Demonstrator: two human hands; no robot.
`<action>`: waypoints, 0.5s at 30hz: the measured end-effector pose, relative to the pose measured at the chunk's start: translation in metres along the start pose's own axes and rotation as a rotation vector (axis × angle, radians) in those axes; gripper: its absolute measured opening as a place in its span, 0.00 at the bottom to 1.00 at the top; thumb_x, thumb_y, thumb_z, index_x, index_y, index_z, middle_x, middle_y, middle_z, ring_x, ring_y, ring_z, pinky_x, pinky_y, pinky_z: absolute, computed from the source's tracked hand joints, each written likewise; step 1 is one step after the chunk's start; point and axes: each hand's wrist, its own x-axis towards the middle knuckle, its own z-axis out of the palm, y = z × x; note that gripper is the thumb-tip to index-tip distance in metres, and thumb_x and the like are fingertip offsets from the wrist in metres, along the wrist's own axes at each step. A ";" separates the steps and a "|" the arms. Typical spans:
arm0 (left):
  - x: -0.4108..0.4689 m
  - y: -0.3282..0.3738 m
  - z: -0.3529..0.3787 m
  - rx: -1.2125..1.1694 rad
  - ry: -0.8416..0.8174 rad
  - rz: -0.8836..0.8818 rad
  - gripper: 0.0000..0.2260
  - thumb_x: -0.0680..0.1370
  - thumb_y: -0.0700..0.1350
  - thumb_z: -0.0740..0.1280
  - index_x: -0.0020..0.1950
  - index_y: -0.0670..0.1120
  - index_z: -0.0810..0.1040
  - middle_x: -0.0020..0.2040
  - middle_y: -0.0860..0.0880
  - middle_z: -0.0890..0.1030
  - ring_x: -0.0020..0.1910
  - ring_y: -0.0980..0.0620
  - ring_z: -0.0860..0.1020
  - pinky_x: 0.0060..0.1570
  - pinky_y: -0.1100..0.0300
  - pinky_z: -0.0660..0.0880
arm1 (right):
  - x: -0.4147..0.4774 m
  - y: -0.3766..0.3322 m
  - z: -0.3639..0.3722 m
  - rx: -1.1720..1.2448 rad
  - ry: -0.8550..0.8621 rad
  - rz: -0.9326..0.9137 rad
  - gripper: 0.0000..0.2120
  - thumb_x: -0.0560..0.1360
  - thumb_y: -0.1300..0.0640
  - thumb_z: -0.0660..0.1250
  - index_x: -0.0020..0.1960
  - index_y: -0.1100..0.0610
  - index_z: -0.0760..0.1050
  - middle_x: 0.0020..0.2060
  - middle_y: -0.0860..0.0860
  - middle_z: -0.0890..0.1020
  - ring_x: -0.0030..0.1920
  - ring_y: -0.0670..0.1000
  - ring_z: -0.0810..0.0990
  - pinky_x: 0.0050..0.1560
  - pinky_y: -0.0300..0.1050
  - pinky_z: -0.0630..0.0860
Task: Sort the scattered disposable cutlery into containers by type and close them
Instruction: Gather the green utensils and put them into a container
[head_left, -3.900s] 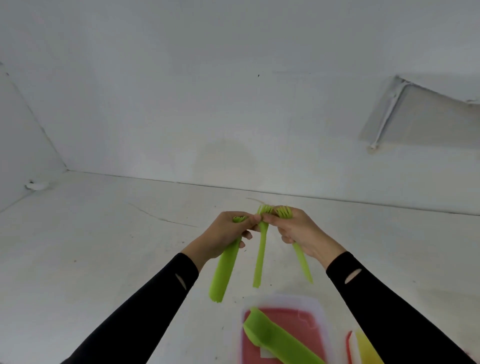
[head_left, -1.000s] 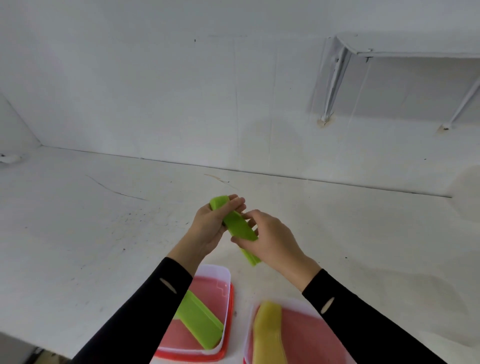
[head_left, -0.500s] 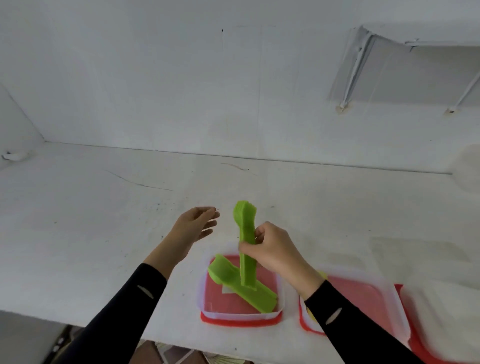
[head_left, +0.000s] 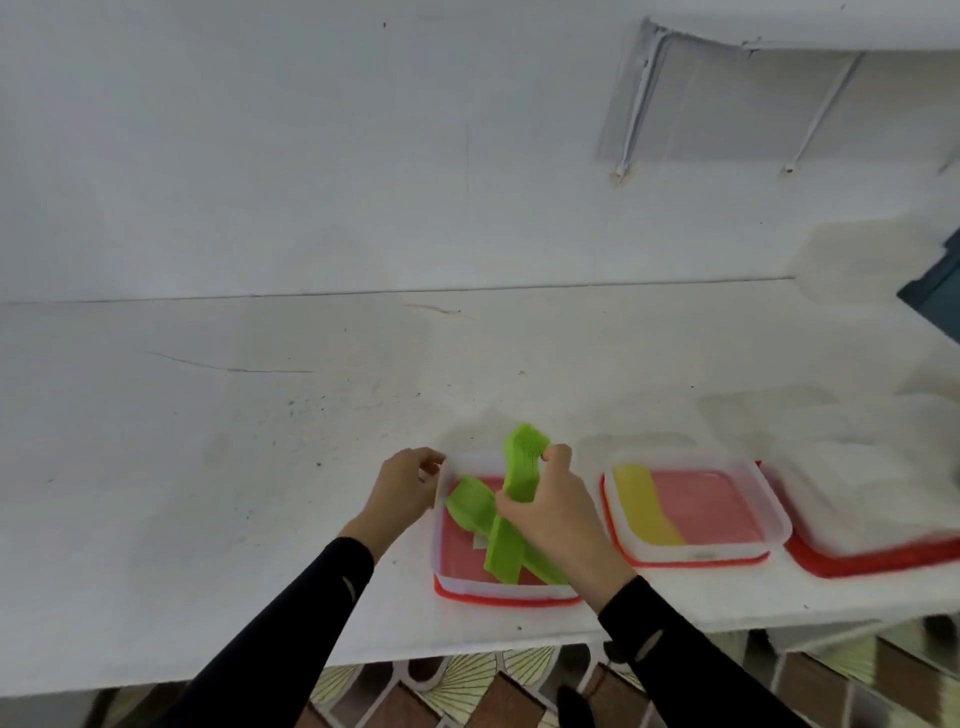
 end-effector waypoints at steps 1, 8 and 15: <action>0.000 0.002 -0.001 0.014 -0.015 0.007 0.08 0.77 0.41 0.66 0.54 0.46 0.83 0.48 0.47 0.84 0.42 0.54 0.77 0.41 0.72 0.72 | -0.004 0.000 0.002 0.033 0.012 0.017 0.25 0.73 0.49 0.71 0.58 0.54 0.58 0.39 0.45 0.73 0.38 0.46 0.76 0.33 0.41 0.69; 0.000 0.010 -0.002 0.046 -0.109 0.097 0.09 0.76 0.34 0.62 0.45 0.45 0.80 0.41 0.46 0.81 0.36 0.54 0.78 0.36 0.67 0.72 | -0.021 0.005 0.010 0.222 0.105 0.126 0.27 0.72 0.52 0.72 0.59 0.57 0.57 0.42 0.46 0.74 0.39 0.40 0.74 0.33 0.35 0.69; 0.003 0.017 -0.003 0.240 -0.164 0.163 0.12 0.74 0.31 0.56 0.45 0.42 0.76 0.48 0.39 0.79 0.44 0.45 0.74 0.47 0.51 0.72 | -0.034 0.004 0.010 0.274 0.182 0.106 0.56 0.73 0.50 0.73 0.77 0.51 0.27 0.36 0.44 0.76 0.35 0.39 0.75 0.30 0.31 0.67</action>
